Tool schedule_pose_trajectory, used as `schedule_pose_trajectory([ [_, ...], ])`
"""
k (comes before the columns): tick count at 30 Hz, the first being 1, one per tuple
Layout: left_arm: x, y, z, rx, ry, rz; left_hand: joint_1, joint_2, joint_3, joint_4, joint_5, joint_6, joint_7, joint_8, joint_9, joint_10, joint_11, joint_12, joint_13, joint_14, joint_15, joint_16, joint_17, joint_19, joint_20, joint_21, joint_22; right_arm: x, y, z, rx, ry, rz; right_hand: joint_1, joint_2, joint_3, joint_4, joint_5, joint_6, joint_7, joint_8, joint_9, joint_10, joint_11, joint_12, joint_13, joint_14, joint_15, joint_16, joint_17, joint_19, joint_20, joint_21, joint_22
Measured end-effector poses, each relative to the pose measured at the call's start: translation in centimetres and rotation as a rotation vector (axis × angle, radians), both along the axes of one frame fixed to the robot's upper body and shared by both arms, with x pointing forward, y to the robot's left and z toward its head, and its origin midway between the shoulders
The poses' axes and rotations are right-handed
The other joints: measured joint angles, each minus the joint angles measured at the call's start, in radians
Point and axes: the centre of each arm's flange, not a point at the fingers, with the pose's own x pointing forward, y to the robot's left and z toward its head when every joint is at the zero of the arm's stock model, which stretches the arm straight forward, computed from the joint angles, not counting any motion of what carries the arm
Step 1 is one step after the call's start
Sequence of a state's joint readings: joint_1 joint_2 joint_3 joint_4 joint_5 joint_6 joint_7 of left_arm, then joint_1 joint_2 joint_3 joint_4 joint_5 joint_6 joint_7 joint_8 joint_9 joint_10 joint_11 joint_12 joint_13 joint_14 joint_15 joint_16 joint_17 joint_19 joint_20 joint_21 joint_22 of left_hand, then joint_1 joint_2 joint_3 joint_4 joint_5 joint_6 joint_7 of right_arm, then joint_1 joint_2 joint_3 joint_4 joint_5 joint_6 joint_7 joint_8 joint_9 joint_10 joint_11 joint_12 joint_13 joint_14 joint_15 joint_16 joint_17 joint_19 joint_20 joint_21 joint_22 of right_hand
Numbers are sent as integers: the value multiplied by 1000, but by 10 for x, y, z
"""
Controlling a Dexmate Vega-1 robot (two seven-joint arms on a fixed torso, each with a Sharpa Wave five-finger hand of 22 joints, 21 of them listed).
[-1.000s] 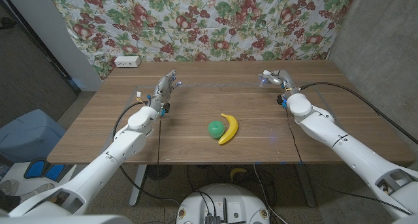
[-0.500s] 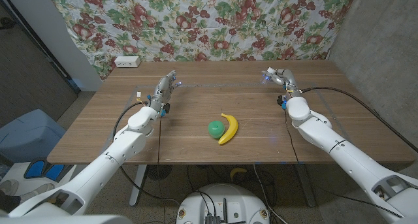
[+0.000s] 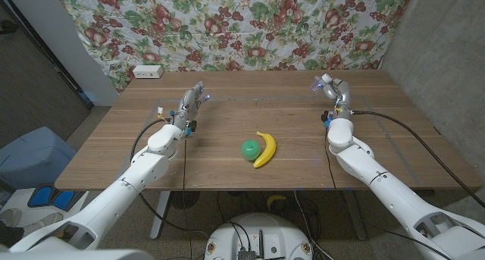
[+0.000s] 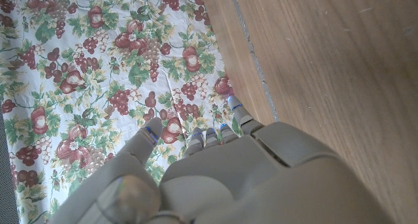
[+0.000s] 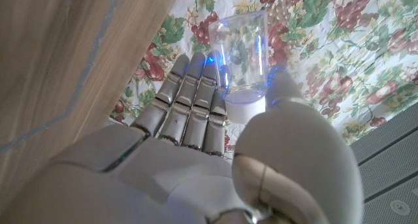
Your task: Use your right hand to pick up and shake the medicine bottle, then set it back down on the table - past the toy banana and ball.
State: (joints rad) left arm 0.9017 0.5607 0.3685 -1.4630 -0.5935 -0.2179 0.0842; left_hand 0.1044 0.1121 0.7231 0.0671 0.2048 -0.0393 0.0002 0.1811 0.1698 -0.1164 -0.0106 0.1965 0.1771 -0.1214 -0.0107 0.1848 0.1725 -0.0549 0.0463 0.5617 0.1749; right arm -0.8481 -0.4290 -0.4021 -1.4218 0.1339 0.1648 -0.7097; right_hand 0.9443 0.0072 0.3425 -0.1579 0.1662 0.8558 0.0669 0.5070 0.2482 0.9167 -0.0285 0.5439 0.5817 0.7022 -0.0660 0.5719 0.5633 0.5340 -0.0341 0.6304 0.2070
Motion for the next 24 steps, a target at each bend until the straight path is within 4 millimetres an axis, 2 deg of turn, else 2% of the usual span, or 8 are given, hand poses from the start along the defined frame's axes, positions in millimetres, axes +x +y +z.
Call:
schedule_pose_trajectory([
  [11, -1, 1, -1, 0, -3, -1, 0, 0, 0, 0, 0, 0, 0, 0, 0, 0, 0, 0, 0, 0, 0, 0, 0, 0, 0, -4, 0, -4, 0, -3, 20, -11, -17, 0, 0, 0, 0, 0, 0, 0, 0, -3, 0, 0, -4, 0, 0, 0, 0, 5, 0, 0, 8, 0],
  [24, -5, 0, -2, 1, -7, -3, 0, 0, 0, 0, 0, 0, 0, 0, 0, 0, 0, 0, 0, 0, 0, 0, 0, 5, -5, -4, 0, -7, 3, 8, -178, 74, 35, 0, 0, 0, 0, -1, 0, 0, -2, -3, 0, 0, -7, 5, 0, 0, -7, 9, -13, 6, 13, 0],
])
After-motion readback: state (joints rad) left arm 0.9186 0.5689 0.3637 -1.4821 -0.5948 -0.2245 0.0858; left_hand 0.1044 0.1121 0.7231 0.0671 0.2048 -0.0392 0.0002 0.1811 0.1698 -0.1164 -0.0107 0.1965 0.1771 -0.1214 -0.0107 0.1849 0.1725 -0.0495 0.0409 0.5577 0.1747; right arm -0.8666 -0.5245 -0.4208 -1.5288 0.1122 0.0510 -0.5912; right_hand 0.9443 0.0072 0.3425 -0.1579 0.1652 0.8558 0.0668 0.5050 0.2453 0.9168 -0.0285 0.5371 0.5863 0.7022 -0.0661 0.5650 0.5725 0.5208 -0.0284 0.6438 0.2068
